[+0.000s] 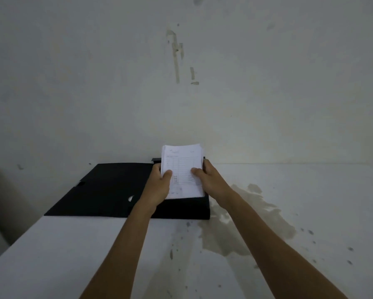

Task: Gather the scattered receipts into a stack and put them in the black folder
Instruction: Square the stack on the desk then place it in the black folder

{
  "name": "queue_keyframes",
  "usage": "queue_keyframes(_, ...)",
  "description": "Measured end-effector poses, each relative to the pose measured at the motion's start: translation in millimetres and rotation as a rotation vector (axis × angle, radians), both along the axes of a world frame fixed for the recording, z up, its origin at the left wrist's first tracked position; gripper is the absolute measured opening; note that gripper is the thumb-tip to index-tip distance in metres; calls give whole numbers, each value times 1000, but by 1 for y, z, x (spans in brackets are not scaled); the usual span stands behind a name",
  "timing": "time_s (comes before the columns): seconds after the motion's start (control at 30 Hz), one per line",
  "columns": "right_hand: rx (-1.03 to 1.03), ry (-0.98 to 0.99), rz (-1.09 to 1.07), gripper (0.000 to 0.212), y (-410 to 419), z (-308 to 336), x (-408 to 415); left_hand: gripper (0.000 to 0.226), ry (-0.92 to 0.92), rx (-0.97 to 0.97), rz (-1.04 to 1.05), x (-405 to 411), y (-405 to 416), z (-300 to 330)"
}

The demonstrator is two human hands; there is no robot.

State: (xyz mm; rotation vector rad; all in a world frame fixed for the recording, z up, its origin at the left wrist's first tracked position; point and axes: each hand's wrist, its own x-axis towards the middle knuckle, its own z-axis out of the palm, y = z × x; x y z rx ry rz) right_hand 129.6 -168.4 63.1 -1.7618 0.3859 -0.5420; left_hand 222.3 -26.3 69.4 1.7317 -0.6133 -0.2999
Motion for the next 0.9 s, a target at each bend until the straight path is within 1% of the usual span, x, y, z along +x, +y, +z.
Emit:
queue_keyframes(0.07, -41, 17, -70, 36, -7, -8, 15, 35, -9, 22, 47, 22, 0, -4)
queue_keyframes(0.1, -98, 28, -126, 37, -10, -14, 21, 36, -14, 38, 67, 32, -1, -6)
queue_keyframes(0.2, -371, 120, -346, 38, -24, -39, 34, 37, -61, 137, 138, 59, -9, -13)
queue_keyframes(0.27, -446, 179, -359, 44, -29, -51, 37, 40, -76, 238, 163, 75, -17, -18)
queue_keyframes(0.4, -459, 263, -189, 56, -30, -70, 39, 50, -15, 451, 155, 98, -35, -29)
queue_keyframes(0.47, -470, 285, -169, 58, -29, -78, 39, 58, 27, 541, 115, 107, -43, -33)
queue_keyframes(0.53, -431, 295, -161, 60, -29, -81, 40, 55, 52, 598, 31, 118, -51, -40)
queue_keyframes(0.63, -357, 298, -151, 64, -28, -81, 38, 27, 52, 572, -64, 128, -60, -48)
queue_keyframes(0.67, -333, 297, -149, 65, -28, -81, 38, 21, 54, 548, -73, 127, -64, -50)
queue_keyframes(0.73, -285, 298, -146, 66, -28, -82, 38, 29, 54, 514, -83, 119, -68, -49)
queue_keyframes(0.8, -257, 295, -150, 66, -28, -82, 38, 37, 28, 537, -113, 112, -70, -50)
queue_keyframes(0.9, -251, 291, -160, 66, -28, -82, 39, 38, 42, 538, -191, 106, -72, -53)
